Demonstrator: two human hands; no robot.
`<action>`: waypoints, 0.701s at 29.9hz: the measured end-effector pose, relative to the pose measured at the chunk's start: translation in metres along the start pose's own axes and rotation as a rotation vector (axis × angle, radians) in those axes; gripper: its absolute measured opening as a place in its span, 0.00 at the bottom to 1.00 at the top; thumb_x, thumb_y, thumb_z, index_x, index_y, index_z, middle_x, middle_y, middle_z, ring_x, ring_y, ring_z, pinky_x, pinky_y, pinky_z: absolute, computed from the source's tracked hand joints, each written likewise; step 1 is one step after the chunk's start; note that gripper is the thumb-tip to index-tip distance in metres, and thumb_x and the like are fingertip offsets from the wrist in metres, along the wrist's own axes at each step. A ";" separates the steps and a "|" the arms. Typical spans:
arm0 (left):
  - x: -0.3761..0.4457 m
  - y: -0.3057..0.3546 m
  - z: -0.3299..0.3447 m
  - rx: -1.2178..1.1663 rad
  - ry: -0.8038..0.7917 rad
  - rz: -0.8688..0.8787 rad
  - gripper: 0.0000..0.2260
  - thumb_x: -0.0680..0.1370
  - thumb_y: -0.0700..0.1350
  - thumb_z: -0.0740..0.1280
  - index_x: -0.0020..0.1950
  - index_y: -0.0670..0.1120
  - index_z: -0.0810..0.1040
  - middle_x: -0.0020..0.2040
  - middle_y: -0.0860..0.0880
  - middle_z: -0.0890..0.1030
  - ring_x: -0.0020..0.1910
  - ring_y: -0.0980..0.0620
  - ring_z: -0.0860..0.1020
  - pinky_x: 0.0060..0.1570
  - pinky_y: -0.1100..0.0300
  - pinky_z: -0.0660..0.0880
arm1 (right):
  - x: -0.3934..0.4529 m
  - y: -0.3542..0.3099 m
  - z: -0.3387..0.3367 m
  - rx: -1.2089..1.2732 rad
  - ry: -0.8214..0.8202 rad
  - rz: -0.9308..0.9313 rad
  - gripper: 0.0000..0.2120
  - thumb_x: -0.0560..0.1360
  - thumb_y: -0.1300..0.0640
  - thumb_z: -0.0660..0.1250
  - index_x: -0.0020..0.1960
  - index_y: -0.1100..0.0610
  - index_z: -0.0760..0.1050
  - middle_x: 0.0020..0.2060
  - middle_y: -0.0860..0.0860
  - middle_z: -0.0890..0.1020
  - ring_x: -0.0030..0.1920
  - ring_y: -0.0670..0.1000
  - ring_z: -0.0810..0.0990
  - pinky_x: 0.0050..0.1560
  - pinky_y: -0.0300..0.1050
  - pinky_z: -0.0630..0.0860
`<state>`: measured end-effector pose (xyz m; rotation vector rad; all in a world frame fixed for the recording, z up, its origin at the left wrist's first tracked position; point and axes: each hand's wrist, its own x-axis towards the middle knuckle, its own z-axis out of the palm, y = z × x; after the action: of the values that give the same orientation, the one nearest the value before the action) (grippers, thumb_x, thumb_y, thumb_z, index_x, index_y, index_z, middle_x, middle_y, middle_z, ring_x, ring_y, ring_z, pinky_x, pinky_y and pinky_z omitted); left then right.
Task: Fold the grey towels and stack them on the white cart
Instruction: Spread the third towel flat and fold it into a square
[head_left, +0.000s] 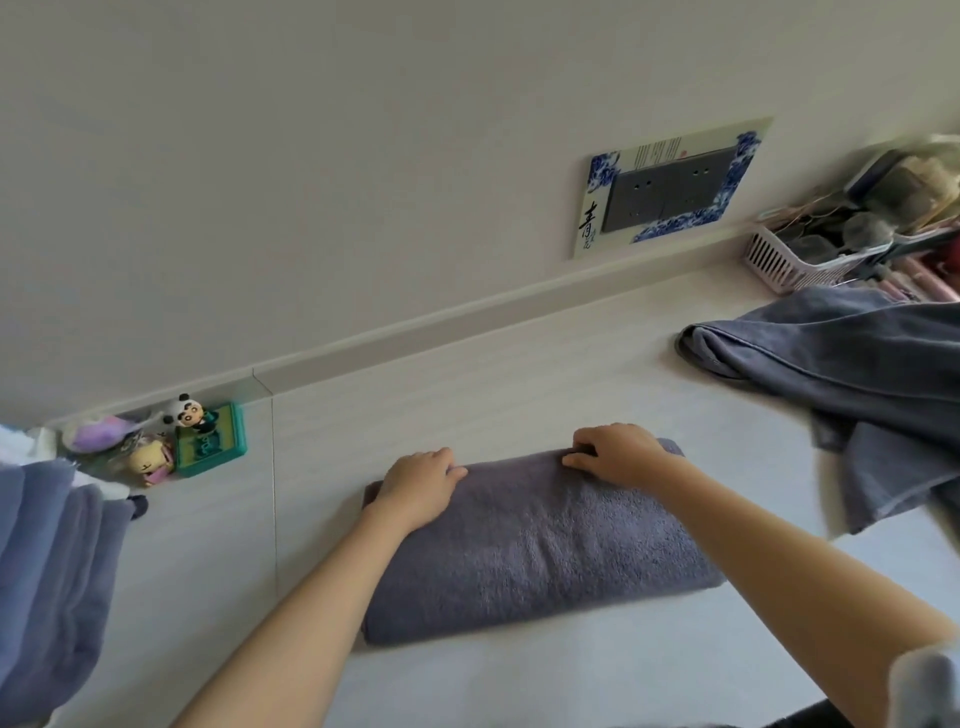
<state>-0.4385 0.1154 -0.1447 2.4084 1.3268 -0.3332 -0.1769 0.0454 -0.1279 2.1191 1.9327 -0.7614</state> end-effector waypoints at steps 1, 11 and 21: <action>0.003 0.001 0.003 0.044 0.025 0.007 0.13 0.83 0.52 0.52 0.49 0.46 0.69 0.52 0.44 0.79 0.51 0.44 0.75 0.45 0.54 0.64 | 0.002 -0.001 0.000 -0.022 0.019 0.018 0.14 0.79 0.41 0.55 0.47 0.51 0.70 0.42 0.50 0.78 0.47 0.55 0.76 0.46 0.45 0.65; -0.036 0.052 0.064 0.016 0.366 0.146 0.24 0.77 0.56 0.55 0.70 0.47 0.71 0.72 0.44 0.68 0.72 0.44 0.66 0.68 0.43 0.56 | -0.027 -0.051 0.088 -0.006 0.564 -0.170 0.22 0.77 0.45 0.55 0.67 0.51 0.73 0.67 0.52 0.73 0.68 0.56 0.70 0.69 0.53 0.59; -0.062 0.002 0.076 0.004 0.286 -0.211 0.27 0.77 0.57 0.52 0.74 0.49 0.63 0.74 0.45 0.65 0.73 0.46 0.61 0.68 0.38 0.58 | -0.045 0.002 0.097 0.044 0.484 0.260 0.29 0.76 0.38 0.49 0.73 0.49 0.64 0.72 0.55 0.66 0.73 0.58 0.62 0.72 0.54 0.50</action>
<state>-0.4719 0.0353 -0.1894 2.3892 1.7113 -0.0449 -0.2009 -0.0386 -0.1902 2.7039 1.7836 -0.2566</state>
